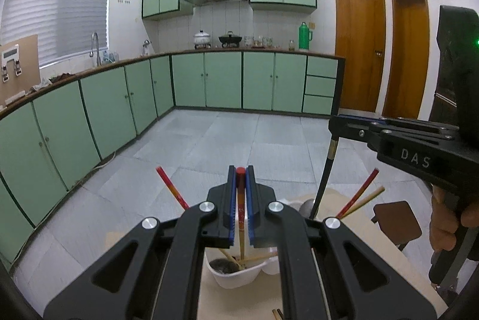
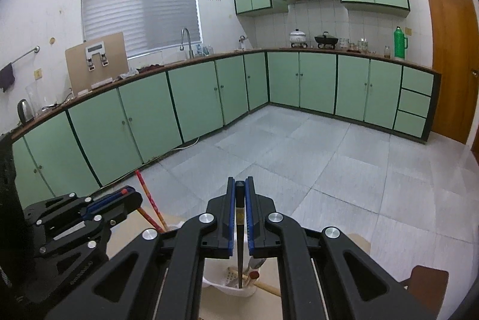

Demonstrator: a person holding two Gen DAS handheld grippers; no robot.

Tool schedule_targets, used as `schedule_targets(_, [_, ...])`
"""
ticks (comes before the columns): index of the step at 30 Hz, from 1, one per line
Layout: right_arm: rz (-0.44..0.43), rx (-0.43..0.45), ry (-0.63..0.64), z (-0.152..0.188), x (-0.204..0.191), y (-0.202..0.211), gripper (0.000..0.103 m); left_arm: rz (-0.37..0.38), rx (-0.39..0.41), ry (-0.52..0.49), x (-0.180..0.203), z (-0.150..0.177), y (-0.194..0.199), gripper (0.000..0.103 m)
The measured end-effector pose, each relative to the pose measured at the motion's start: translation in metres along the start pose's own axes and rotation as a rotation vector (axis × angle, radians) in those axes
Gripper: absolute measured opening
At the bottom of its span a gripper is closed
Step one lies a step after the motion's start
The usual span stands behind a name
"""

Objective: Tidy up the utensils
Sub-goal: 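Lift both chopsticks and lower them upright into the white holder, then open both tools to release the chopsticks and move back to the table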

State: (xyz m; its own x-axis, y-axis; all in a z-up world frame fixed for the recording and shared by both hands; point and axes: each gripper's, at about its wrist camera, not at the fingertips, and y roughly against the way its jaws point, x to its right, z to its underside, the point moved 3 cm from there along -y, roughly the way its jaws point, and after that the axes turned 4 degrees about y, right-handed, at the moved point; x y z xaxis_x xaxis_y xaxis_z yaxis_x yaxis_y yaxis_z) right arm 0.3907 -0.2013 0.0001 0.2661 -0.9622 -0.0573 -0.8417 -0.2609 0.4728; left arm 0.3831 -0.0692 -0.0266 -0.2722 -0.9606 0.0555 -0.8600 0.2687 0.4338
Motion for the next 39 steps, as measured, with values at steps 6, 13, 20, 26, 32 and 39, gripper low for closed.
schedule_targets(6, [-0.006, -0.034, -0.012, 0.009, 0.002, -0.003, 0.006, 0.001, -0.030, 0.008, -0.006, 0.007, -0.007, 0.006])
schedule_targets(13, [-0.010, -0.039, -0.032, 0.008, 0.006, 0.005, 0.009, 0.000, -0.030, 0.023, -0.010, 0.006, 0.001, 0.007])
schedule_targets(20, [-0.005, 0.023, -0.060, 0.004, 0.014, 0.038, 0.026, 0.000, 0.020, 0.029, -0.011, -0.001, 0.031, 0.029])
schedule_targets(26, [0.002, 0.081, -0.099, 0.022, 0.020, 0.082, 0.054, -0.016, 0.049, 0.032, -0.006, 0.005, 0.065, 0.049])
schedule_targets(32, [0.045, 0.093, -0.109, 0.069, 0.015, 0.119, 0.080, -0.015, 0.042, 0.062, 0.001, 0.034, 0.096, 0.068])
schedule_targets(39, [0.073, 0.042, -0.128, 0.137, -0.002, 0.144, 0.095, -0.017, -0.053, 0.106, 0.007, 0.106, 0.125, 0.078])
